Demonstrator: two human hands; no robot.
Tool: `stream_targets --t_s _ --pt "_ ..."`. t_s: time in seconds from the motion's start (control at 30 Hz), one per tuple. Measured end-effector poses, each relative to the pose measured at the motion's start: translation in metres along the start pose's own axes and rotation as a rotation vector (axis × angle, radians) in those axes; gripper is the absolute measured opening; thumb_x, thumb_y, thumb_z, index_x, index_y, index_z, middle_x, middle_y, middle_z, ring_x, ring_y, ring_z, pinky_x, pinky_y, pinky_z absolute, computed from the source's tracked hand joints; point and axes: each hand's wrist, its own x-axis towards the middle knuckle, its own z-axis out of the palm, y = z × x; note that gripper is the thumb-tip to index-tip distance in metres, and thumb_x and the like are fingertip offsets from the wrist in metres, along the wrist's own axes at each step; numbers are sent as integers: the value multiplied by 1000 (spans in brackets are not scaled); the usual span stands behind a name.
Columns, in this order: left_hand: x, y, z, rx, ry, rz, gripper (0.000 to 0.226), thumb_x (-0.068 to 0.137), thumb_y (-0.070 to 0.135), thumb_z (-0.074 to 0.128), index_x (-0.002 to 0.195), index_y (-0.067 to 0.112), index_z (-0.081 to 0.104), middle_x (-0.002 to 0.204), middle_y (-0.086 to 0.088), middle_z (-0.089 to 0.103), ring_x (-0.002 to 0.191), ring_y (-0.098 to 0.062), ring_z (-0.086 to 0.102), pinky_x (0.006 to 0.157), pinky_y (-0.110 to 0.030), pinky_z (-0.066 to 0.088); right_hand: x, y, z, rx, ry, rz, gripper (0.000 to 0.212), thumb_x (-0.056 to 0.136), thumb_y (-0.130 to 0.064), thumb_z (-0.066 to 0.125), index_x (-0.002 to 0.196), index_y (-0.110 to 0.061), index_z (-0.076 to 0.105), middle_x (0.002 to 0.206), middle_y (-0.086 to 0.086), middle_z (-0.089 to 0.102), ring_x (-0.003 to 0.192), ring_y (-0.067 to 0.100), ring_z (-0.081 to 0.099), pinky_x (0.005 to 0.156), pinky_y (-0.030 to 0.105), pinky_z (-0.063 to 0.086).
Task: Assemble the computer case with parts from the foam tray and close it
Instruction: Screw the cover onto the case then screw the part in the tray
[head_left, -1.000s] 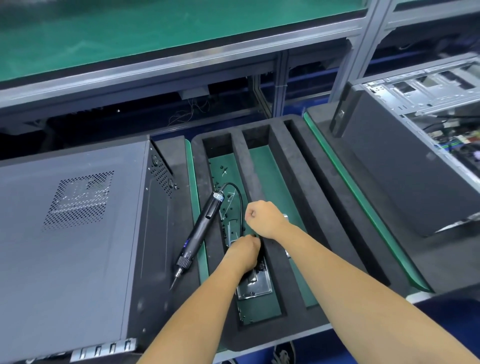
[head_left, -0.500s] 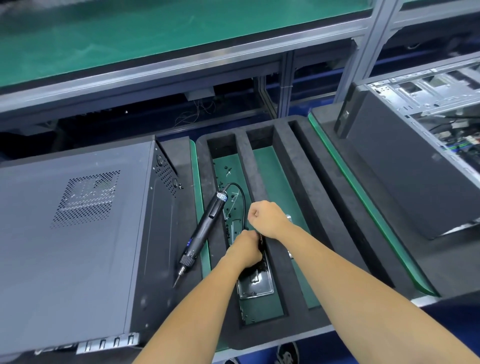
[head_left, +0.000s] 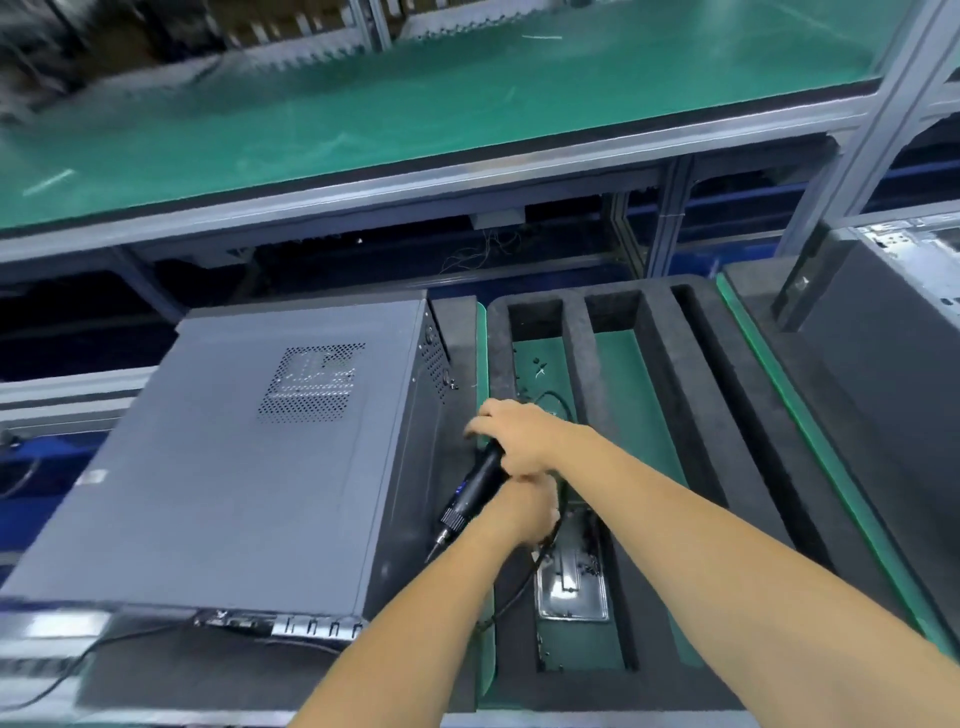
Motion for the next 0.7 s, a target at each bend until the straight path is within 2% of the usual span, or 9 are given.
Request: stream_targets --t_s 0.07,0.13,0.2,0.3,0.33,0.43,0.5,0.6,0.7 --pt "-26 -1 -13 81 -99 95 33 98 12 35 126 3 51 124 -12 57 111 -28 55 70 -38 47 13 -12 2 -149 -144 -10 55 84 -25 70 136 -23 50 128 7 48 122 26 48 105 43 34" --pt "-41 -8 -16 314 -271 211 32 99 10 34 124 11 53 118 -2 60 103 -18 58 48 -29 34 20 -20 10 -191 -180 4 49 85 -22 72 130 -20 52 124 7 53 119 27 52 106 45 27" --pt "-44 -16 -15 497 -356 203 35 99 7 31 126 11 52 121 -2 58 103 -15 56 55 -23 37 20 -24 14 -204 -155 -10 41 86 -11 67 123 -18 53 118 6 59 114 29 54 100 42 28" --pt "-44 -22 -19 436 -240 254 40 98 3 31 134 9 46 131 -2 51 109 -17 52 82 -24 46 16 -27 6 -199 -184 23 36 87 -2 54 119 -19 58 111 4 62 104 29 46 85 38 33" --pt "-47 -18 -21 327 -224 181 39 98 5 31 133 12 48 128 0 52 109 -17 53 82 -22 46 14 -29 2 -240 -193 30 35 87 -2 54 117 -20 60 107 3 62 101 29 46 84 37 32" --pt "-42 -5 -30 399 -147 194 29 98 16 40 120 13 58 120 -6 59 106 -23 57 61 -20 35 5 -36 -17 -384 -160 43 21 82 -9 64 102 -17 61 94 3 61 95 27 54 86 38 31" --pt "-37 0 -36 421 -103 285 26 97 17 40 114 8 59 118 -10 58 107 -27 55 71 -28 41 -6 -36 -35 -420 -124 95 17 82 -16 68 89 -16 52 87 2 55 88 26 53 81 36 36" --pt "-37 12 -51 105 -10 208 26 100 15 36 104 0 57 109 -16 58 99 -32 57 75 -37 42 -30 -29 -63 -307 -86 249 29 86 -33 67 79 -15 44 78 1 46 74 24 51 65 34 39" --pt "-34 12 -64 -184 134 132 28 98 21 43 97 -2 60 101 -20 62 93 -36 59 76 -39 48 -57 -19 -84 -91 -34 404 40 91 -46 61 94 -8 52 90 6 55 68 20 48 58 34 37"
